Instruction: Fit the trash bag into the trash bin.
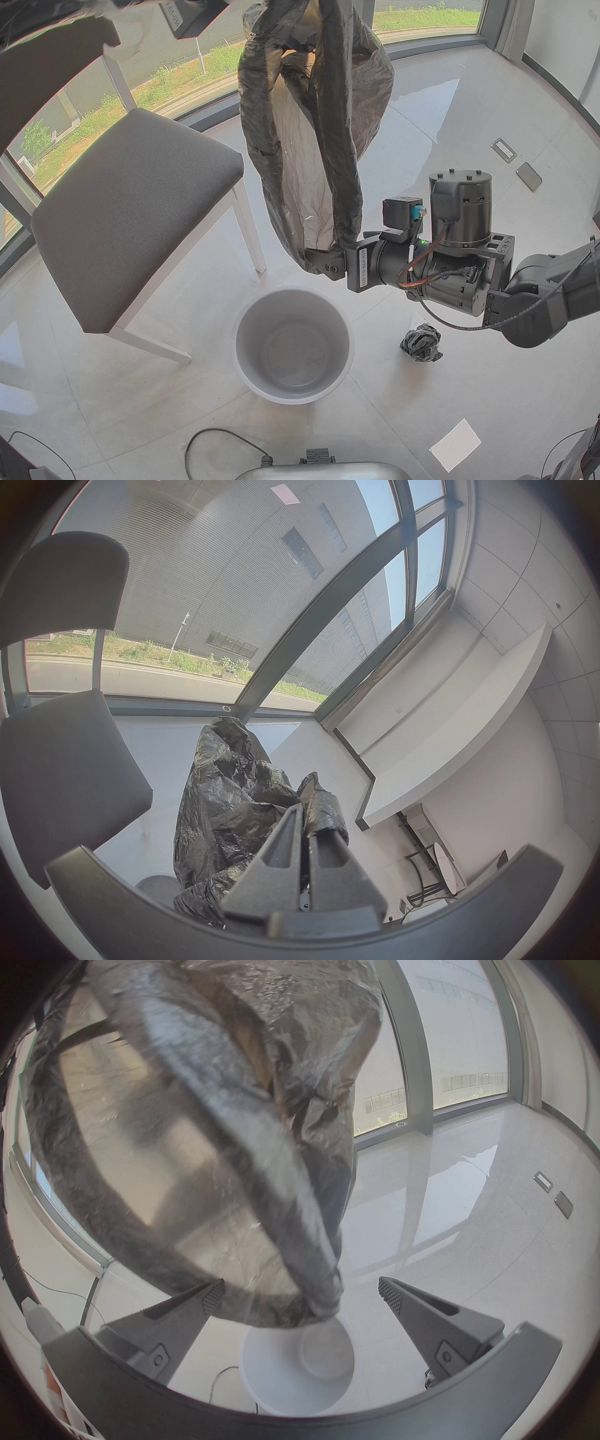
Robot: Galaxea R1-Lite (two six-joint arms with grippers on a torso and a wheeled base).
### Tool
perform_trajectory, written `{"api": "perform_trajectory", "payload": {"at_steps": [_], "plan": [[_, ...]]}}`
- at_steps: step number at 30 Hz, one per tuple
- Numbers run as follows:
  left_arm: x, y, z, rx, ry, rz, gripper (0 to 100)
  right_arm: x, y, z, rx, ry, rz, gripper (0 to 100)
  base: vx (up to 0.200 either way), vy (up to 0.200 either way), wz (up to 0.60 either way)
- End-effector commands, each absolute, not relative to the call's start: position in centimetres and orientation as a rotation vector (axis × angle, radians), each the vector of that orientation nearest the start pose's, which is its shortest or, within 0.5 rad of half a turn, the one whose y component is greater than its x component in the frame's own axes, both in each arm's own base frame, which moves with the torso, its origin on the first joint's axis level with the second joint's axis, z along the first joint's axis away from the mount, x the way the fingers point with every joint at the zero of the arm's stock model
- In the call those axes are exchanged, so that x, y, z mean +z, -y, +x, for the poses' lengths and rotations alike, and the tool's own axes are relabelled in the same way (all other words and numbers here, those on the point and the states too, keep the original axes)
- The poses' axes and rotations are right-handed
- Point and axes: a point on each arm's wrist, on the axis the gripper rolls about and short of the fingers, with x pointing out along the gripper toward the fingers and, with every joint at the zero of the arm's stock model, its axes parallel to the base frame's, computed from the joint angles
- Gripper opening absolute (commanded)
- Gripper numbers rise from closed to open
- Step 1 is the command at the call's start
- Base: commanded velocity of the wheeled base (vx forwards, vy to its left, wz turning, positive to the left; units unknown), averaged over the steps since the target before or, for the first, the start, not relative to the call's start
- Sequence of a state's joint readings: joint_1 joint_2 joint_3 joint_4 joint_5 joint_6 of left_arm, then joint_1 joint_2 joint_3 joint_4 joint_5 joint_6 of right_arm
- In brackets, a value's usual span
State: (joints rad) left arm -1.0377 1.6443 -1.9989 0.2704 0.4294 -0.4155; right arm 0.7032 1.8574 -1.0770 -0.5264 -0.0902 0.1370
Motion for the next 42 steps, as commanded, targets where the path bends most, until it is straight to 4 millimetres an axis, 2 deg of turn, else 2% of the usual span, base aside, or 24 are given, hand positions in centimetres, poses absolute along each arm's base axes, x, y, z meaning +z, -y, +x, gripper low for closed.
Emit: {"api": "perform_trajectory", "payload": {"at_steps": [1,9,10,14,21,25,27,28,34,37,39,40,41,42], "plan": [[43.8,22.1,14.0,-0.618,-0.068,-0.458,0,19.0,-23.6,28.7,0.583,-0.268,0.038,100,0.000,0.000,0.00],[43.9,22.0,13.9,-0.619,-0.066,-0.461,0,18.9,-24.0,29.3,0.583,-0.258,0.049,100,0.000,0.000,0.00],[43.9,22.0,13.9,-0.619,-0.066,-0.461,0,18.7,-24.1,29.3,0.583,-0.259,0.053,0,0.000,0.000,0.00],[43.9,22.0,14.0,-0.616,-0.065,-0.460,0,18.3,-24.2,29.0,0.578,-0.264,0.043,0,0.000,0.000,0.00],[43.9,21.9,14.0,-0.599,-0.059,-0.463,0,15.9,-23.6,27.9,0.538,-0.341,-0.013,0,0.000,0.000,0.00],[44.0,21.7,14.0,-0.595,-0.058,-0.463,0,15.7,-23.3,27.7,0.534,-0.351,-0.023,0,0.000,0.000,0.00],[44.1,21.5,14.0,-0.583,-0.055,-0.466,0,15.8,-22.9,27.2,0.531,-0.353,-0.029,0,0.000,0.000,0.00],[44.1,21.1,13.8,-0.561,-0.060,-0.458,0,15.5,-22.5,26.1,0.538,-0.374,-0.041,0,0.000,0.000,0.00],[39.4,19.5,12.6,-0.521,-0.248,-0.255,0,12.9,-21.0,19.7,0.583,-0.509,-0.158,0,0.000,0.000,0.00],[36.2,18.2,11.1,-0.521,-0.383,-0.084,0,11.5,-20.3,18.6,0.580,-0.566,-0.199,0,0.000,0.000,0.00],[34.7,17.7,10.2,-0.529,-0.451,-0.012,0,10.9,-20.1,18.4,0.579,-0.588,-0.214,0,0.000,0.000,0.00],[34.6,17.6,10.1,-0.530,-0.455,-0.007,0,10.9,-20.1,18.4,0.579,-0.588,-0.214,0,0.000,0.000,0.00],[33.2,17.3,9.5,-0.536,-0.507,0.047,0,10.5,-20.2,18.0,0.588,-0.601,-0.227,0,0.000,0.000,0.00],[32.7,17.2,9.2,-0.538,-0.522,0.064,0,10.2,-20.3,18.0,0.592,-0.613,-0.235,0,0.000,0.000,0.00]]}}
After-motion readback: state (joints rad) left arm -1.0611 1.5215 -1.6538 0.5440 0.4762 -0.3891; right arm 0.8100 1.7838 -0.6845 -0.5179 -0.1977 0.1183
